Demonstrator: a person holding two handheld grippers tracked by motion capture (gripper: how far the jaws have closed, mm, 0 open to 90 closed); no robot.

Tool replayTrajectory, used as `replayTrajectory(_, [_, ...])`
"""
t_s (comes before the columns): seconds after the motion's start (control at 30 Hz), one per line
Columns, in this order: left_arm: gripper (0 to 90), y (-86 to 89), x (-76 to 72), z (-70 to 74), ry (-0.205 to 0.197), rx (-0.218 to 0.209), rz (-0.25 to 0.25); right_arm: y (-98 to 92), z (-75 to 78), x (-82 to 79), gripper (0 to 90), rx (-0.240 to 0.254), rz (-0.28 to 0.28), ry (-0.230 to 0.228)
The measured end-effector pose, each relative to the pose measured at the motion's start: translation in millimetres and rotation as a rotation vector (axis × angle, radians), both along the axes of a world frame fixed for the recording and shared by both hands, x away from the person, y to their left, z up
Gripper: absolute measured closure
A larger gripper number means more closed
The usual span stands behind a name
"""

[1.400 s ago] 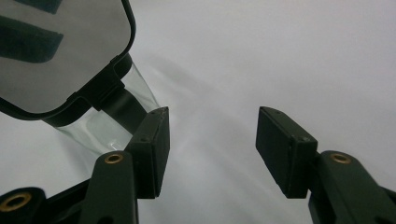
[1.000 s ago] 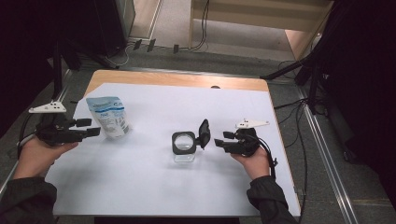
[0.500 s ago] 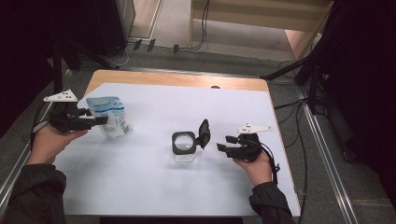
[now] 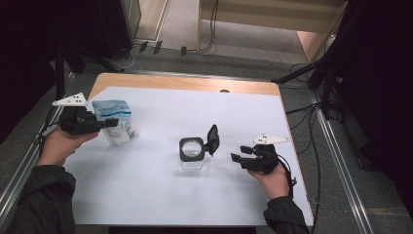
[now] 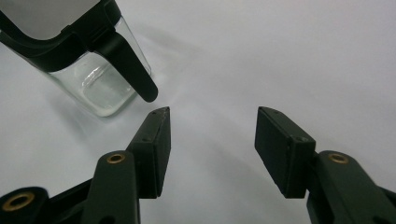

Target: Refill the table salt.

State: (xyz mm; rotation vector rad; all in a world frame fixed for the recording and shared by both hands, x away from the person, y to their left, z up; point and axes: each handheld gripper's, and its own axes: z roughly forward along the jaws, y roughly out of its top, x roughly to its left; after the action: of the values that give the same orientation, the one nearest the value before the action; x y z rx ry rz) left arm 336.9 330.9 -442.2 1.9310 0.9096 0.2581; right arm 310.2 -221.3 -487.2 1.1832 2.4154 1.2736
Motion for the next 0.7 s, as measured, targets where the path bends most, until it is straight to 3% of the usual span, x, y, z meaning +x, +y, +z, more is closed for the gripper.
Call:
replayTrajectory(0.2, [84.9,-1.0,-1.3,0.4,0.001,0.007,0.005,3.5,-1.1,0.4,47.1,-0.006,0.012,0.002])
replayTrajectory(0.27, [88.2,-2.1,-2.3,1.2,0.014,0.003,0.020,5.4,-1.5,0.8,47.1,0.001,0.020,0.001])
replayTrajectory(0.3, [90.0,-1.8,-2.1,2.6,0.044,-0.003,0.026,5.9,-1.6,1.0,47.1,0.001,0.023,0.001])
replayTrajectory(0.53, [90.0,-10.3,-3.2,7.0,0.072,-0.017,0.071,9.1,0.6,1.3,47.2,0.041,0.026,0.015])
replayTrajectory(0.7, [90.0,-14.5,-3.0,11.3,0.098,-0.061,0.070,9.9,3.3,-0.4,47.3,0.043,0.030,0.007])
